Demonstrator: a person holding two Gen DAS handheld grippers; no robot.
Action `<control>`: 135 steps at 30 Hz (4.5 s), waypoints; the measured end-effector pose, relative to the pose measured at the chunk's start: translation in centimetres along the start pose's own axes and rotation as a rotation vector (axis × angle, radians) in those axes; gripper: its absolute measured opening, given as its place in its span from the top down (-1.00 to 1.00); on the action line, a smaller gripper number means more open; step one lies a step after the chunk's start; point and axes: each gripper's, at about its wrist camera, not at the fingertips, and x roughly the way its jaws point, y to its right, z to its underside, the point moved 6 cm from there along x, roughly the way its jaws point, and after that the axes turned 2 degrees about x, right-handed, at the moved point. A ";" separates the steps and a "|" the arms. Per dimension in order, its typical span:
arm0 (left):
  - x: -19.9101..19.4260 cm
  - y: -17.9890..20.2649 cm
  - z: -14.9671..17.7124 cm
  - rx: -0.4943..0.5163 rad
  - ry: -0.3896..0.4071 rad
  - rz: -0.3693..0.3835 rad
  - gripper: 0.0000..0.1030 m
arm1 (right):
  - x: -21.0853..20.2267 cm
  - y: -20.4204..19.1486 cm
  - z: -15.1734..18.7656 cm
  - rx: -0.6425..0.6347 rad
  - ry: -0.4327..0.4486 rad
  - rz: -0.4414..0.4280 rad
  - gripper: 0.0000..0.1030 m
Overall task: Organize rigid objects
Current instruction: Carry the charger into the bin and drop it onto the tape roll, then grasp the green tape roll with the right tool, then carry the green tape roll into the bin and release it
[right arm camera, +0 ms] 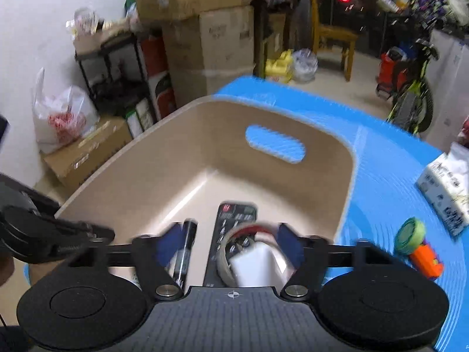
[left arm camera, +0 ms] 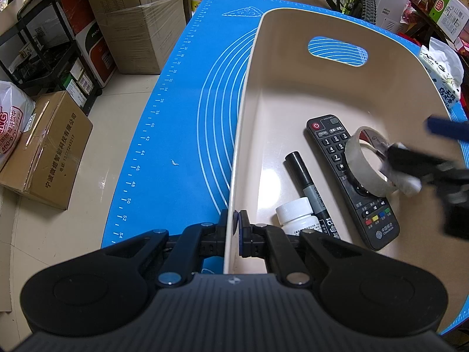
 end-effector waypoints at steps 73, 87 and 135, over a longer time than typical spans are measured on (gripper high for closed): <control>0.1 0.3 -0.2 0.012 -0.005 -0.015 0.85 | 0.4 17.5 2.8 0.156 0.106 0.362 0.42; 0.2 0.4 -0.2 0.011 -0.005 -0.017 0.85 | -5.8 10.4 0.2 0.077 0.237 0.223 0.43; 0.2 0.4 -0.3 0.013 -0.007 -0.021 0.84 | -4.5 7.8 -0.2 -0.027 0.115 0.119 -0.29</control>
